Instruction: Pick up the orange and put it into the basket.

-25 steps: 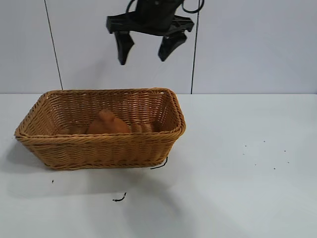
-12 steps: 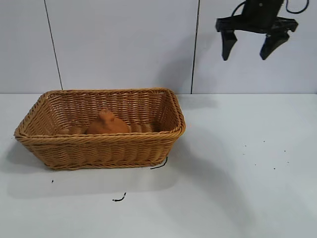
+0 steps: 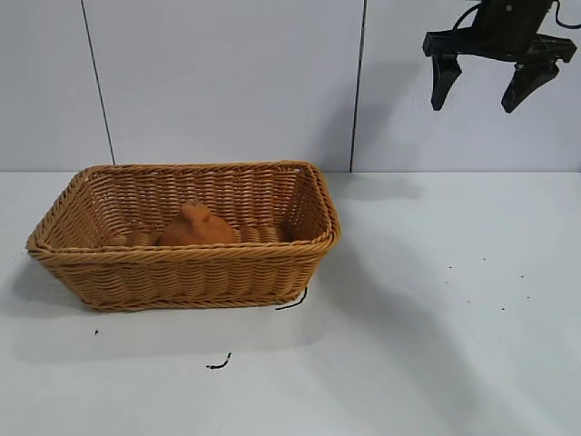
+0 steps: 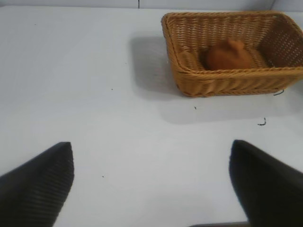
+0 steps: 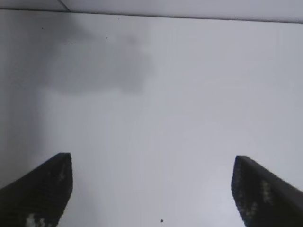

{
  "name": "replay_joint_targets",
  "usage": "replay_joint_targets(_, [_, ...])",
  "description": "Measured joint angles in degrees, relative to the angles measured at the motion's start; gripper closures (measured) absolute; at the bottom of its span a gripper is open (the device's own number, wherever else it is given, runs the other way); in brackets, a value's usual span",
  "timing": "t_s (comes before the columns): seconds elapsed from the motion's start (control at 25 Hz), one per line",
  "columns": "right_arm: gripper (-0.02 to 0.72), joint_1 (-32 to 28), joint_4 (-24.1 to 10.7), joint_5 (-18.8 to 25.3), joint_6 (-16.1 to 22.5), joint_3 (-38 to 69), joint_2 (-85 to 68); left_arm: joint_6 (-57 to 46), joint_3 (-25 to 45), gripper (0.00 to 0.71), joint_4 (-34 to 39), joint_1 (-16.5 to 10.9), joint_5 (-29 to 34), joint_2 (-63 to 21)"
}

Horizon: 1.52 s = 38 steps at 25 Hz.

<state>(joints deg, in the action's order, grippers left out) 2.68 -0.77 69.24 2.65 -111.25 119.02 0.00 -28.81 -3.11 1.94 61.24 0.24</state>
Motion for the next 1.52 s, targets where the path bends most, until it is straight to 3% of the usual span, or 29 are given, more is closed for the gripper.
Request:
replay_joint_targets(0.44, [0.05,0.0,0.45,0.18,-0.84,47.26,-38.64,0.0,0.0,0.071,0.0,0.0,0.0,0.0])
replay_joint_targets(0.64, [0.05,0.0,1.31,0.42,-0.84,61.33,-57.97,0.0,0.0,0.071,0.0,0.0,0.0,0.0])
replay_joint_targets(0.76, [0.05,0.0,1.31,-1.91,-0.84,68.32,-69.63,0.0,0.0,0.071,0.0,0.0,0.0,0.0])
replay_joint_targets(1.0, [0.05,0.0,1.31,-11.44,-2.65,79.9,-91.97,0.0,0.0,0.071,0.0,0.0,0.0,0.0])
replay_joint_targets(1.52, [0.05,0.0,1.31,-11.15,-3.62,82.56,-113.75,0.0,0.0,0.071,0.0,0.0,0.0,0.0])
